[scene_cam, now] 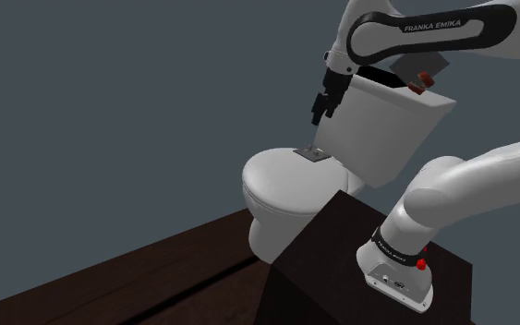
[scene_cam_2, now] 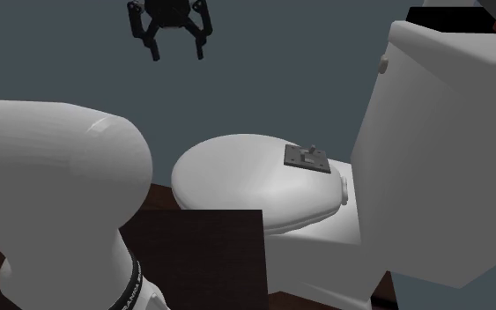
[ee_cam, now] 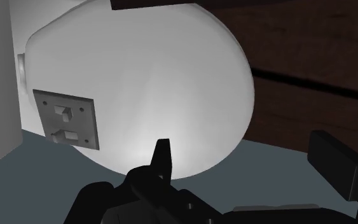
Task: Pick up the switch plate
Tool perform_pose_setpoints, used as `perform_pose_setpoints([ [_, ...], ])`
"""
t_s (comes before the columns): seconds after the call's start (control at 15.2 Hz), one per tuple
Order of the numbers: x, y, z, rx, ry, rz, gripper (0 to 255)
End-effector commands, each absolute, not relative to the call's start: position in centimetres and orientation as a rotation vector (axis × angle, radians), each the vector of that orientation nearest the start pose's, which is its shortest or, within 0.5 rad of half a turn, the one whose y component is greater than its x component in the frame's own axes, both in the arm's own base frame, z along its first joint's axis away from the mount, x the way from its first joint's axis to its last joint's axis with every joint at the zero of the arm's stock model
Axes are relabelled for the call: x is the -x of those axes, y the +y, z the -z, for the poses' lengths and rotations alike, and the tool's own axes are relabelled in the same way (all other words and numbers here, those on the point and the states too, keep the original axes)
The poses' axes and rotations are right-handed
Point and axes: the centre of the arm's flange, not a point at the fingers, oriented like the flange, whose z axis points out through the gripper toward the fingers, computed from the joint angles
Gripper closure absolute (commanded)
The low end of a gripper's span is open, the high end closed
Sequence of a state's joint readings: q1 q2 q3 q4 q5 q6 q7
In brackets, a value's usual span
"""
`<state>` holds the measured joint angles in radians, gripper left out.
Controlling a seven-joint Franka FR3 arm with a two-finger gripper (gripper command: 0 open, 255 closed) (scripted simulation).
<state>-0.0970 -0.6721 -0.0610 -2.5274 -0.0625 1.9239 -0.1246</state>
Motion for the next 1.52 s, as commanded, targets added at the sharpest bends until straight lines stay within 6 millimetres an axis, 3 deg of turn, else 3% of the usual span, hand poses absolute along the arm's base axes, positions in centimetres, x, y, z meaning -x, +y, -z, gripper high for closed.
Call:
perform_pose_setpoints([
  [0.0,-35.7,-7.8,-48.5,3.179,0.016,0.109,0],
  [1.45,-42.9,-27.5,-30.0,3.261,0.175,0.147,0],
])
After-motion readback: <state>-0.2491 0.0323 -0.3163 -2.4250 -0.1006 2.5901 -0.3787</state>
